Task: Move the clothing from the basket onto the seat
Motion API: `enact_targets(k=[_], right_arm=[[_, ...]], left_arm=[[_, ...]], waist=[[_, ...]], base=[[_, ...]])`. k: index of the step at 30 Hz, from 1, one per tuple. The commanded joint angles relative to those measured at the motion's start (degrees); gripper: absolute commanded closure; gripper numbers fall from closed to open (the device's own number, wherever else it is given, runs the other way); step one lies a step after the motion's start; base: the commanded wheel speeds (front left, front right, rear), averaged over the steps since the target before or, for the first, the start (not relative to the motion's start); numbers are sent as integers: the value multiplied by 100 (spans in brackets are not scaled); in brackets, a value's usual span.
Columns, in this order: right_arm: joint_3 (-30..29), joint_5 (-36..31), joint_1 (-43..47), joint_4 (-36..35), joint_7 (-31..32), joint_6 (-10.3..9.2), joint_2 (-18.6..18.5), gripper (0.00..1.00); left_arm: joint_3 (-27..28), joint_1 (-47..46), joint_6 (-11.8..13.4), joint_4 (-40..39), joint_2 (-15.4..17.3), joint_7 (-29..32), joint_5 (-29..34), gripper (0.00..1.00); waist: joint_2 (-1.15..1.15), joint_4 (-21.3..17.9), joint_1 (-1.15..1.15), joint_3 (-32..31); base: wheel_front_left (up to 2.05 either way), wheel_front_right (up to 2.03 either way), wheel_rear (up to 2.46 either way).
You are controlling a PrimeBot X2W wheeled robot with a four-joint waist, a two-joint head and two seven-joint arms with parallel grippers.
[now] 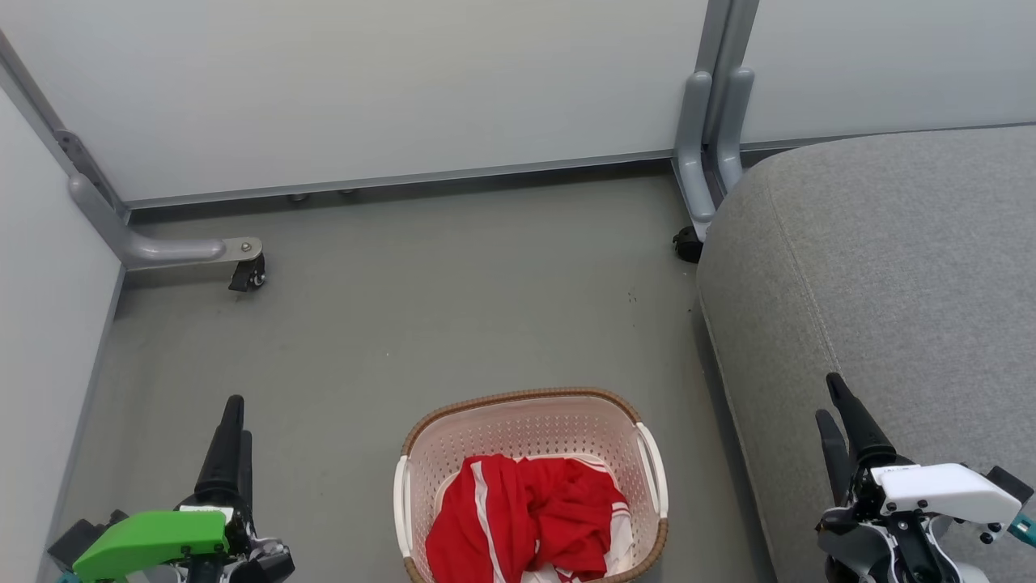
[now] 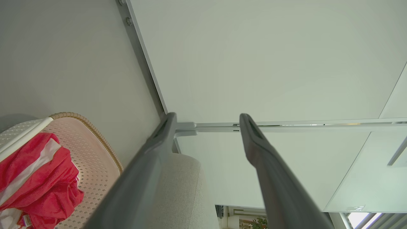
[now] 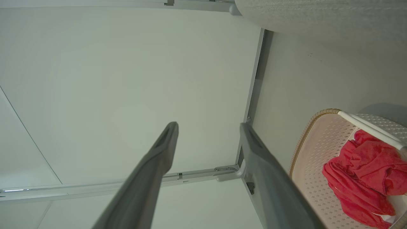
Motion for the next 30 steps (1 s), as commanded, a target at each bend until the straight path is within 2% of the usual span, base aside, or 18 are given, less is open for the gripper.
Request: enact_targets(k=[1,19,30], right_arm=[[19,-221,-38,-152,-76,2,-28,0],[251,-2755,191,-664,-510,2,-44,0],[428,-3847,381,-869,-734,2,-53,0]], left_arm=[[15,-38,0,-134,63,-76,293,0],[-4,218,9,-504,14,-511,2553,0],[-237,365,23,-774,22,-735,3695,0]], waist=[[0,3,0,1],[0,31,0,-18],[0,48,0,-27]], base=[[0,0,0],[0,0,0],[0,0,0]])
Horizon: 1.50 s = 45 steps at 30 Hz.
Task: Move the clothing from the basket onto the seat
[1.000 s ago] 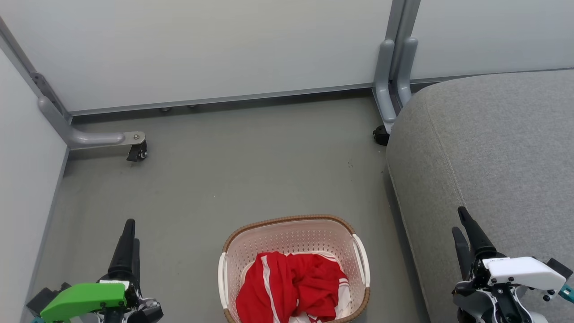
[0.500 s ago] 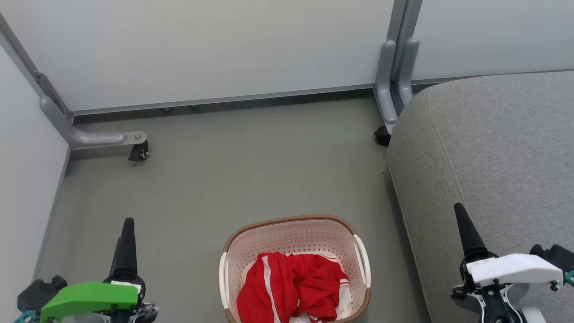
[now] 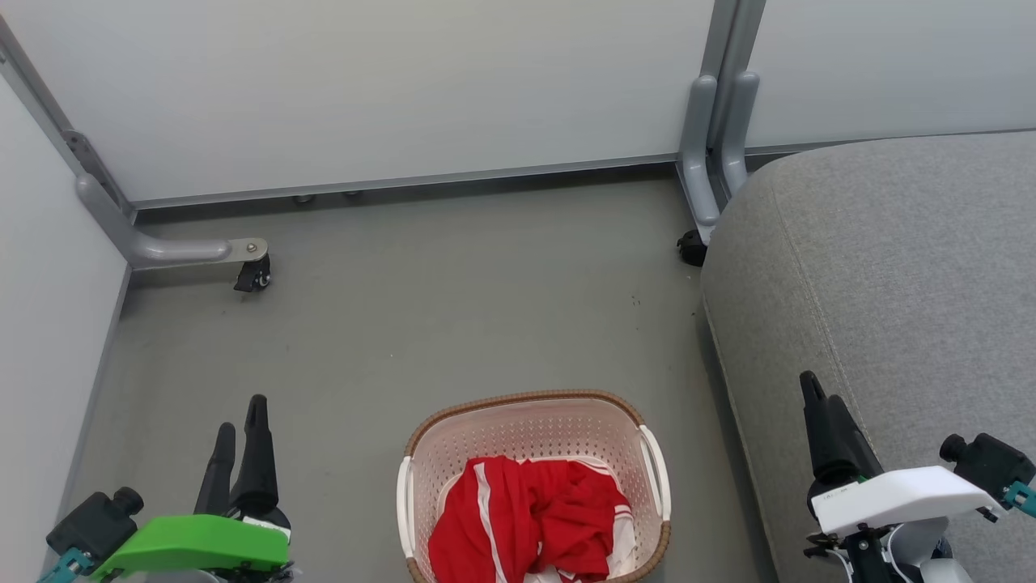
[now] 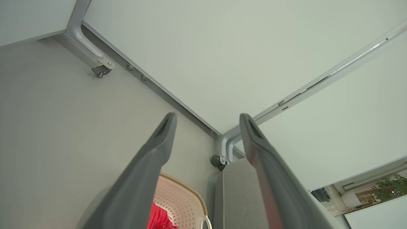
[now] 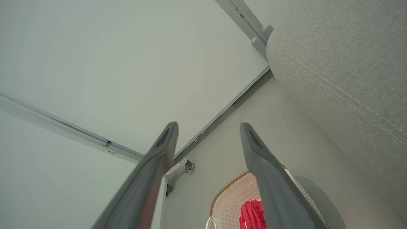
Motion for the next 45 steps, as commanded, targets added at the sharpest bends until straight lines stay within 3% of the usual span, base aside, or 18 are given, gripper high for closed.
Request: enact_targets(k=[1,45], right_arm=[[28,-227,23,-123,-62,1,-37,0],[210,-2938,280,-733,-766,2,-61,0]], left_arm=[[-29,20,9,-106,29,-65,223,0],[-398,267,-18,-568,57,-768,2996,0]], waist=[[0,2,0,-1],[0,4,0,67]], base=[[0,0,0],[0,0,0]])
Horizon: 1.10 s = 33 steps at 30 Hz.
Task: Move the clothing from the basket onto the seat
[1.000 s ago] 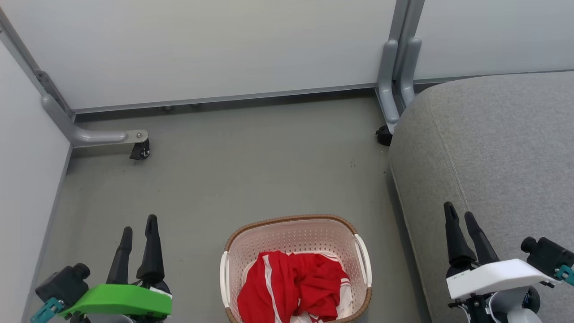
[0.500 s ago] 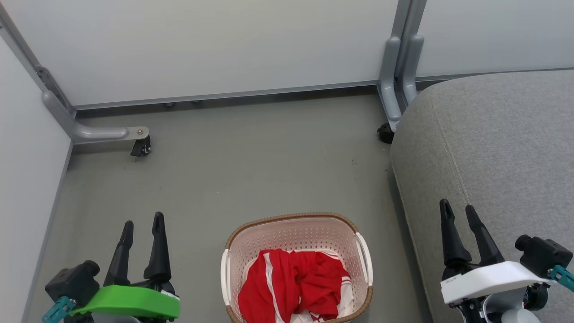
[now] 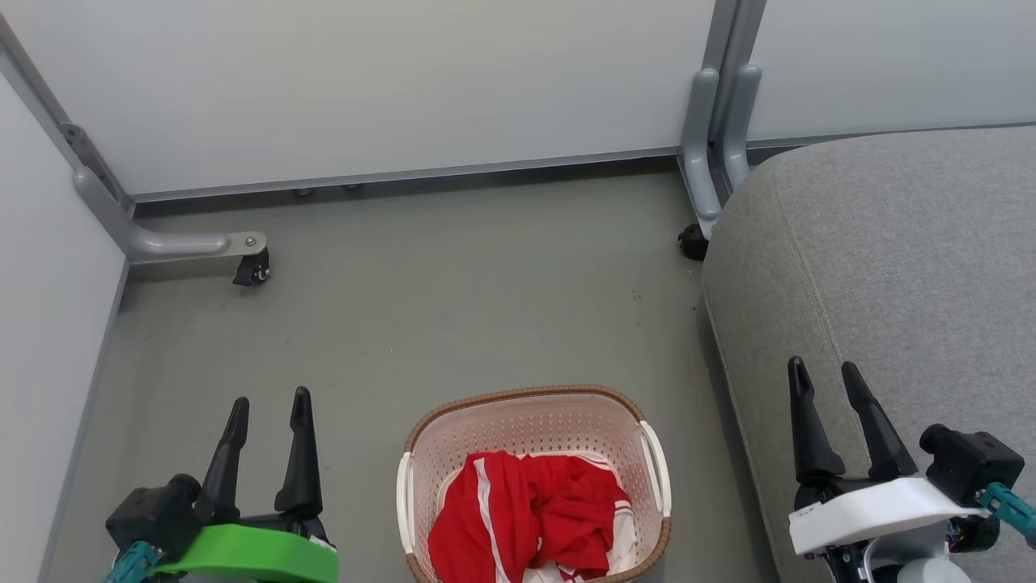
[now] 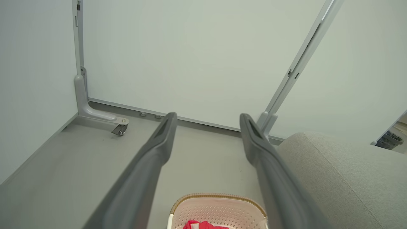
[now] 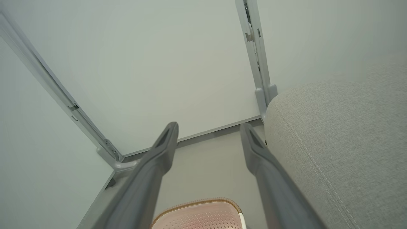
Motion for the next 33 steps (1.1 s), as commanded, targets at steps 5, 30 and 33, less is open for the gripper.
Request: enact_targets(k=[5,30,33], right_arm=[[68,-359,95,-99,-112,1,-33,0],[254,-1532,332,-355,-403,2,-41,0],[263,-1625,351,-379,-437,2,-42,0]], left_arm=[[-45,82,-23,-80,47,-103,331,0],[-153,326,-23,-229,55,-394,1441,0],[-156,353,-22,-251,55,-436,1556,0]], waist=[[0,-9,0,-32],[0,11,0,-97],[0,10,0,-103]], base=[[0,0,0],[0,0,0],[0,0,0]])
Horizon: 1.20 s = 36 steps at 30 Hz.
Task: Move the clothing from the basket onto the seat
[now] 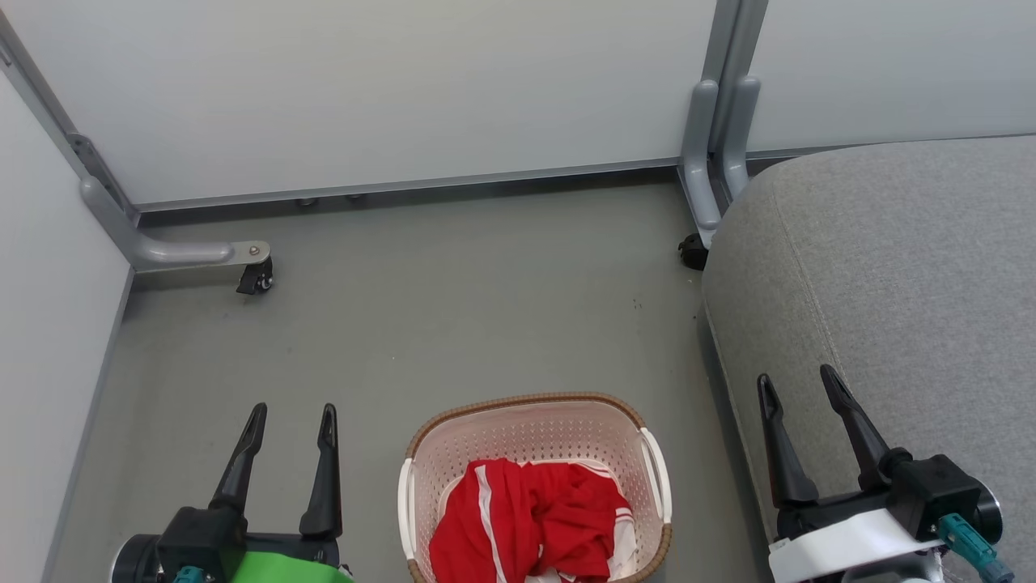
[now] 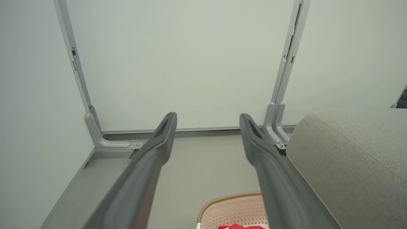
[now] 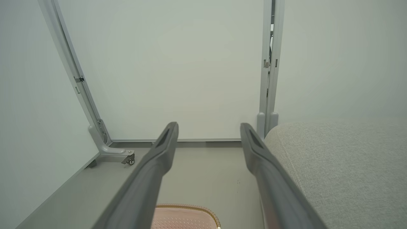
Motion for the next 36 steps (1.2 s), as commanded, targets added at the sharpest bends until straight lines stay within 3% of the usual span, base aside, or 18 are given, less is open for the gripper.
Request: enact_targets(k=[1,28,36], right_arm=[[6,-101,75,-48,-51,2,-26,0],[-73,-207,5,-82,-97,1,-27,0],[-113,-264,-232,-169,-97,1,-25,0]], left_arm=[[-3,88,-15,-33,39,-60,129,0],[-240,-94,-16,61,39,-103,284,0],[-764,-570,-16,610,180,-95,396,0]], waist=[[0,-2,0,1],[0,6,0,165],[0,9,0,834]], base=[[0,0,0],[0,0,0],[0,0,0]])
